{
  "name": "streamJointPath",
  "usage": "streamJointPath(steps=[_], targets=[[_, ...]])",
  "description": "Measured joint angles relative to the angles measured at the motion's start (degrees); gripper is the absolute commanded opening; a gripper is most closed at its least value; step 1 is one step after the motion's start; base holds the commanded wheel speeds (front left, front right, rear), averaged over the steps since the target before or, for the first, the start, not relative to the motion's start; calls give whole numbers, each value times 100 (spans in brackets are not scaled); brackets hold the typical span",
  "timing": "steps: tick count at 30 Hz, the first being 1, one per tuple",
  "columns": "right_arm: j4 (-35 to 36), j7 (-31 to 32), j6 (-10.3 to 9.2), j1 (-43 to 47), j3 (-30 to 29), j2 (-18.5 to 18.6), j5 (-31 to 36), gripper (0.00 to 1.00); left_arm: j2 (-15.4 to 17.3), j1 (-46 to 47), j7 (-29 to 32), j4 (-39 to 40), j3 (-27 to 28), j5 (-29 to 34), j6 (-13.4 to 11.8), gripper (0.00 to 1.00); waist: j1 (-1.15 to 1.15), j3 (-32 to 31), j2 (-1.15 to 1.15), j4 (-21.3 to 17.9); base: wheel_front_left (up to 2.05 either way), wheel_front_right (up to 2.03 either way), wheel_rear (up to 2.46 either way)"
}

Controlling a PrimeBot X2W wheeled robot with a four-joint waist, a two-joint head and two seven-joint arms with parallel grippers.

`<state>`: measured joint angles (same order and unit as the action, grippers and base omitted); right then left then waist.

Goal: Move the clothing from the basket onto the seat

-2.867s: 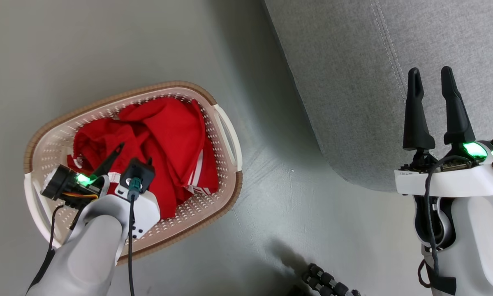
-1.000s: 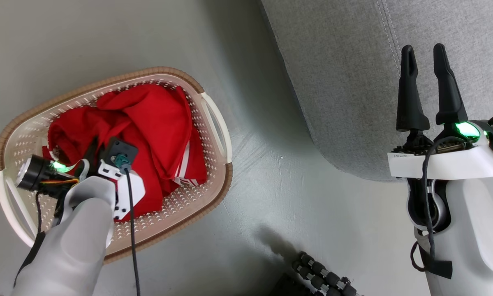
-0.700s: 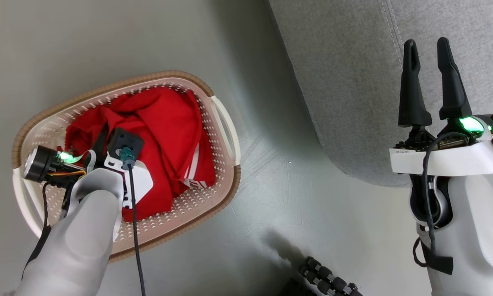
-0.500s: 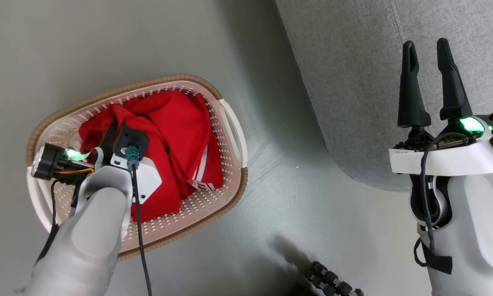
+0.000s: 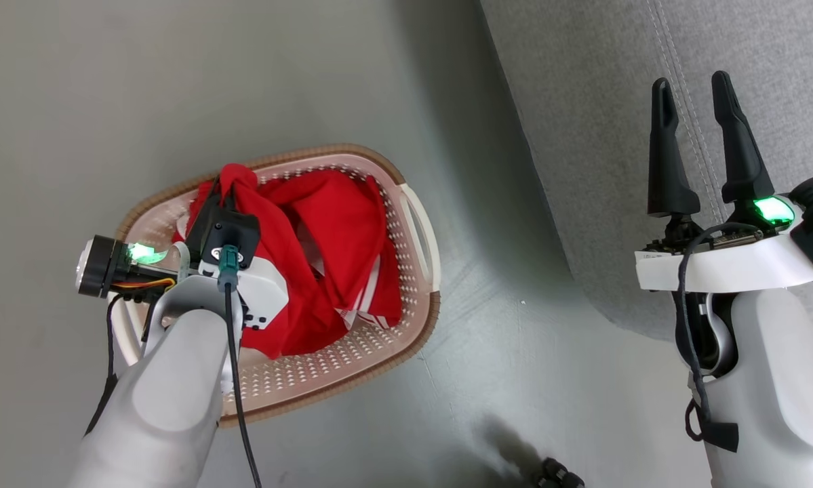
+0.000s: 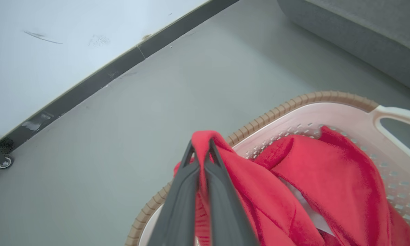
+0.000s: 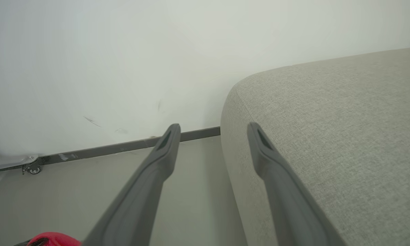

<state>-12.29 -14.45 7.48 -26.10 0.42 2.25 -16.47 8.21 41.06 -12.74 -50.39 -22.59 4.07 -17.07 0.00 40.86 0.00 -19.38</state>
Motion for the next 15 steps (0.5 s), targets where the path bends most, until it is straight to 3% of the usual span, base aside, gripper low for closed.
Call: streamJointPath(steps=[15], targets=[[-354,-1,1,24,290,38,671,100,-171,-344,-141,915,-19,-186,27,0,0,-701,0,444,0,0,0]])
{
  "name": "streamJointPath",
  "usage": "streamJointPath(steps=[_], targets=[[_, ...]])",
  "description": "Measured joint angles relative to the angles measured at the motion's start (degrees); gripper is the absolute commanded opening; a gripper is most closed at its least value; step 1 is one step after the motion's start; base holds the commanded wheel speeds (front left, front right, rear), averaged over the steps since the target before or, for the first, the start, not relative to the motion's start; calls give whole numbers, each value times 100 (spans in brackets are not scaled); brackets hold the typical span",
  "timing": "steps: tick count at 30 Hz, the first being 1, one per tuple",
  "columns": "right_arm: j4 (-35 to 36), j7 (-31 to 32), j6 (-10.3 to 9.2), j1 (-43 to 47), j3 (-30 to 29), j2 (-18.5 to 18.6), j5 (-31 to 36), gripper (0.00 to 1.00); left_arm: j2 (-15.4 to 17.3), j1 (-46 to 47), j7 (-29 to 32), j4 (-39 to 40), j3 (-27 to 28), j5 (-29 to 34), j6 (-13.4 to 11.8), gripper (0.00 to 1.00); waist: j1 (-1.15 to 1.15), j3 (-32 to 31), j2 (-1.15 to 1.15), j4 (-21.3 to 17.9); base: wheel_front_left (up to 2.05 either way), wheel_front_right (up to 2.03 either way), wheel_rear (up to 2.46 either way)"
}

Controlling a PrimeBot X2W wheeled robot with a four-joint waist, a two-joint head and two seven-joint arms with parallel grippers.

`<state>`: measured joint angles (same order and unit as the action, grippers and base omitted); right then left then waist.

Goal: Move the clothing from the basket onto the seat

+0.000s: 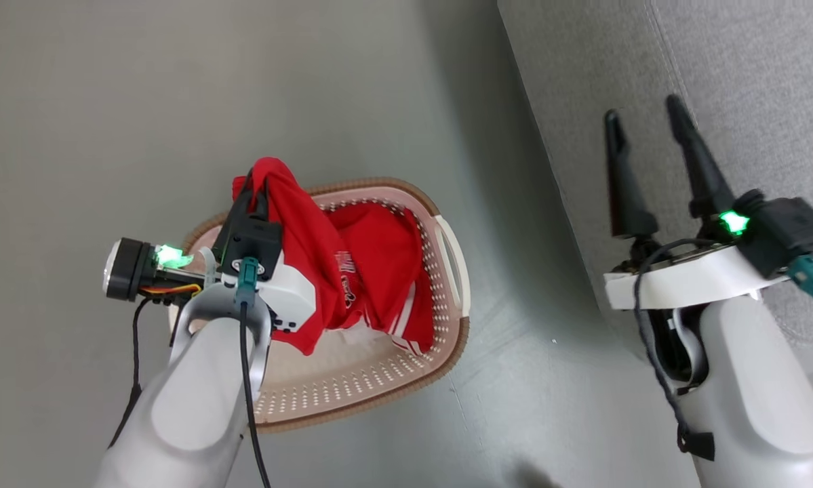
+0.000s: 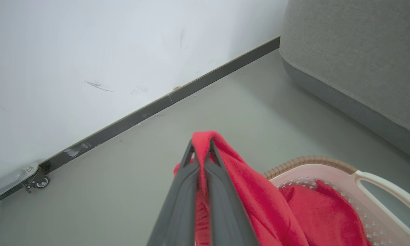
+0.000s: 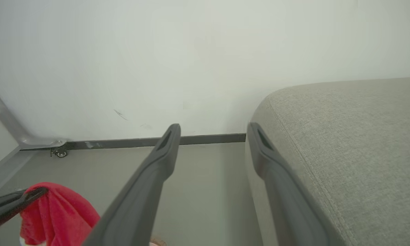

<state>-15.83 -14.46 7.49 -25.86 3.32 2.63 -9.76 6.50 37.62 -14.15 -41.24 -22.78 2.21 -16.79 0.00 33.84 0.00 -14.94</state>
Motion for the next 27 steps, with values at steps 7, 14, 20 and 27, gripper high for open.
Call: streamJointPath(steps=[7,14,20,27], targets=[[-137,0,-1,1,254,126,135,100,-33,-220,-1,403,-52,-7,-1,0,0,-371,0,202,0,0,0],[-287,0,-1,15,417,216,209,100,-43,-371,-2,936,-140,-14,18,0,0,-773,0,395,0,0,0],[-448,0,-1,177,584,417,233,100,15,-491,-33,1404,-213,-13,68,0,0,-1133,0,551,0,0,0],[-605,0,0,264,1010,688,303,100,142,-599,-34,1737,-344,-7,276,0,0,-1564,0,725,0,0,0]])
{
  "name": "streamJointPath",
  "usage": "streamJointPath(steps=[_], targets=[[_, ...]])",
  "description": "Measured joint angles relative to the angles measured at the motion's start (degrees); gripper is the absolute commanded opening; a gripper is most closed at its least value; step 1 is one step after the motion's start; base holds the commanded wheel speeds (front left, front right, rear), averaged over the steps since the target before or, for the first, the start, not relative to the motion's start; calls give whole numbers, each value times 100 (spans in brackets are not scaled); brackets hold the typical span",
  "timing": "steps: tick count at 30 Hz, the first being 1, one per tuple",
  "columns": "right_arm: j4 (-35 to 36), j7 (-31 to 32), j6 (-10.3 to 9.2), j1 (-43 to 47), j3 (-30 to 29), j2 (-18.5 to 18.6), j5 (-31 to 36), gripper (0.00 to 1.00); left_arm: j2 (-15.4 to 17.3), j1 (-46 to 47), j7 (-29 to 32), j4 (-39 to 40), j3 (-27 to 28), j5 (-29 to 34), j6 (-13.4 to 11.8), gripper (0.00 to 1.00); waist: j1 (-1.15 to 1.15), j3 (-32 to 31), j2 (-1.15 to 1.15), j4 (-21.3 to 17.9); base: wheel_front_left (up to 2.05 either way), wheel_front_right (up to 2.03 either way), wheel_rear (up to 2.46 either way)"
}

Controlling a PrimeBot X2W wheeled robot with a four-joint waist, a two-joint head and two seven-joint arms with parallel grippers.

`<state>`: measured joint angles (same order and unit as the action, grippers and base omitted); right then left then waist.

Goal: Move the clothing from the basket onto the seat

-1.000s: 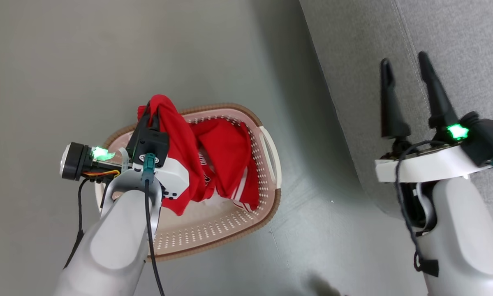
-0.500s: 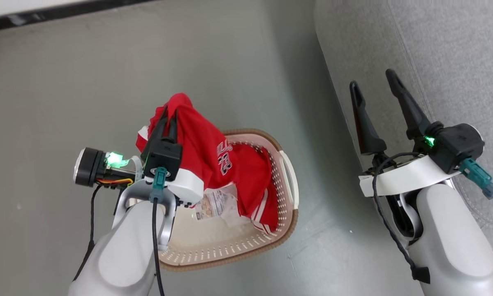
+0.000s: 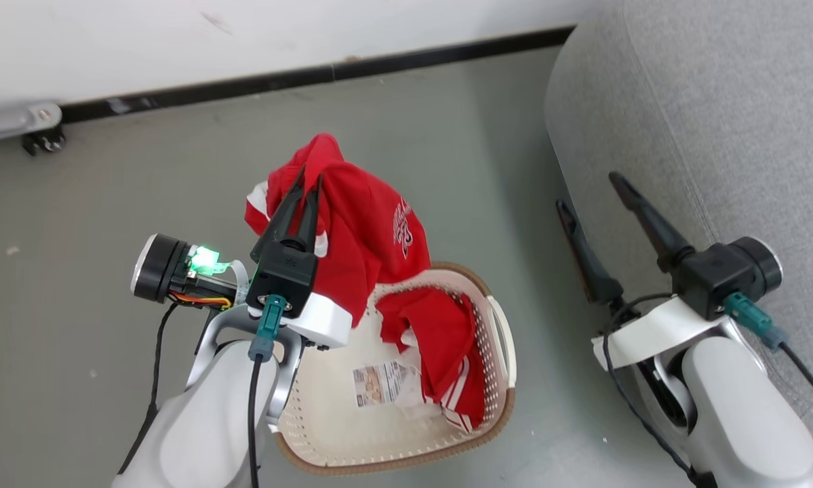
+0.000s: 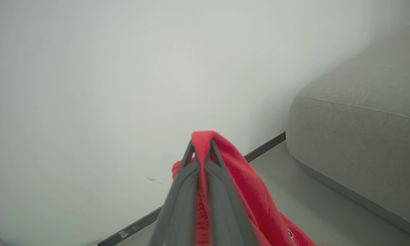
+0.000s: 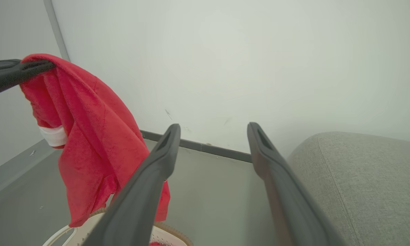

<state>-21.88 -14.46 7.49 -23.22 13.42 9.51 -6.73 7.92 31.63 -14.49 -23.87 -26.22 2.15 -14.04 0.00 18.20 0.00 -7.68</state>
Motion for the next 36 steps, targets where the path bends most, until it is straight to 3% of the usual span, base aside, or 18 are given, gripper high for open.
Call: streamJointPath(steps=[20,36], targets=[[-187,180,0,460,1350,477,-212,100,285,-114,-15,687,-301,-49,677,0,0,-1108,0,400,0,0,0],[-29,409,0,586,2273,708,-608,100,276,-81,197,1129,-478,-121,1010,0,0,-1679,0,587,0,0,0]])
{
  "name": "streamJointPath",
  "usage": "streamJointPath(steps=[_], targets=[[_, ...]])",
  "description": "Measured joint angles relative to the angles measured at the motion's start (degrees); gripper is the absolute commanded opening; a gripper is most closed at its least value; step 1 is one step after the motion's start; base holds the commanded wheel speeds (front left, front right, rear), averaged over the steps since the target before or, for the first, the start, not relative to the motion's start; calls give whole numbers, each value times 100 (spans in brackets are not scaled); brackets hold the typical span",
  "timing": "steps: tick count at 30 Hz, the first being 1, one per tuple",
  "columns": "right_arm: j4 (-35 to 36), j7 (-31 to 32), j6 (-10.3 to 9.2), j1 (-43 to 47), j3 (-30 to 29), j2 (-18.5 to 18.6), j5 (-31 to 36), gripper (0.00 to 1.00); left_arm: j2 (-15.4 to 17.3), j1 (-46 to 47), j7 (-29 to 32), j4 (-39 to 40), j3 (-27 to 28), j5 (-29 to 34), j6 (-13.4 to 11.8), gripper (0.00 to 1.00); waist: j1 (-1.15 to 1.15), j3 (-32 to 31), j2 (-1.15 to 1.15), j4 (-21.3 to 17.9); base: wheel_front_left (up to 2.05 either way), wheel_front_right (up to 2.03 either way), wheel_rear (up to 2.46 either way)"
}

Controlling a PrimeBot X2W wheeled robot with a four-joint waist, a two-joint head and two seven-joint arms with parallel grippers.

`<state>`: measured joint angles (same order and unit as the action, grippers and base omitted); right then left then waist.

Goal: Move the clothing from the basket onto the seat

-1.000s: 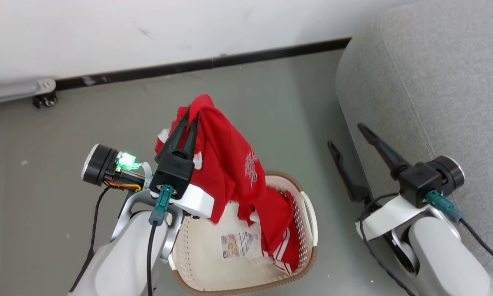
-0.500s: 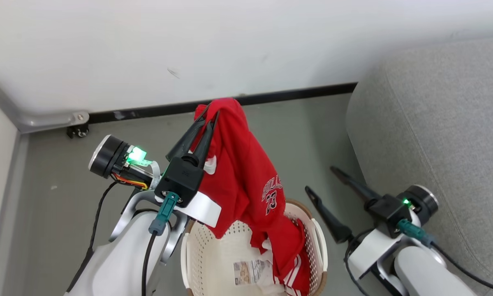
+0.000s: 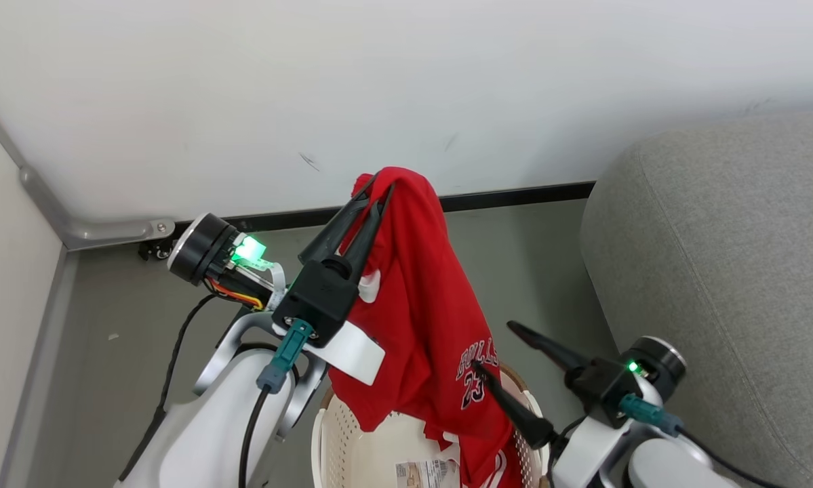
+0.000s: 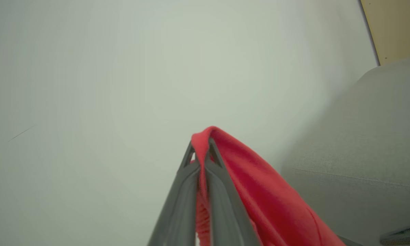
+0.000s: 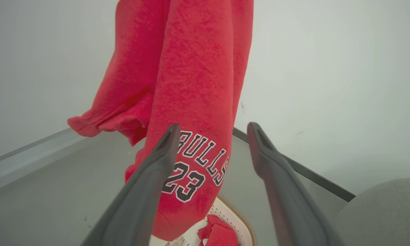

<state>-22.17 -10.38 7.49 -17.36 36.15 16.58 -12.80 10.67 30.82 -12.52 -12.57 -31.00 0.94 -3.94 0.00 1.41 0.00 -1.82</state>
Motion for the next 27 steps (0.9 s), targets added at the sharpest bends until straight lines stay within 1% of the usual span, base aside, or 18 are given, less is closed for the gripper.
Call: streamJointPath(steps=[6,7,12,15,19,22,25,27], targets=[[76,38,0,-7,430,-76,-162,100,-51,4,164,115,-101,-22,65,0,0,-116,0,52,0,0,0],[85,38,0,-17,468,-96,-186,100,-53,6,200,138,-107,-22,98,0,0,-129,0,62,0,0,0],[88,37,0,-73,480,-176,-182,100,-97,8,344,221,-154,-22,100,0,0,-168,0,101,0,0,0],[4,36,0,-155,405,-192,-103,100,-141,9,403,268,-186,-29,108,0,0,-184,0,129,0,0,0],[-120,20,0,-273,145,-283,60,100,-180,12,537,357,-237,-29,163,0,0,-196,0,161,0,0,0],[-270,-32,0,-298,-1,-428,352,100,-204,16,656,425,-296,-29,201,0,0,-203,0,188,0,0,0],[-404,-78,0,-351,-133,-467,647,100,-229,36,705,487,-345,-30,202,0,0,-208,0,209,0,0,0],[-449,-99,0,-420,-276,-486,810,100,-245,47,751,538,-367,-30,245,0,0,-212,0,224,0,0,0]])
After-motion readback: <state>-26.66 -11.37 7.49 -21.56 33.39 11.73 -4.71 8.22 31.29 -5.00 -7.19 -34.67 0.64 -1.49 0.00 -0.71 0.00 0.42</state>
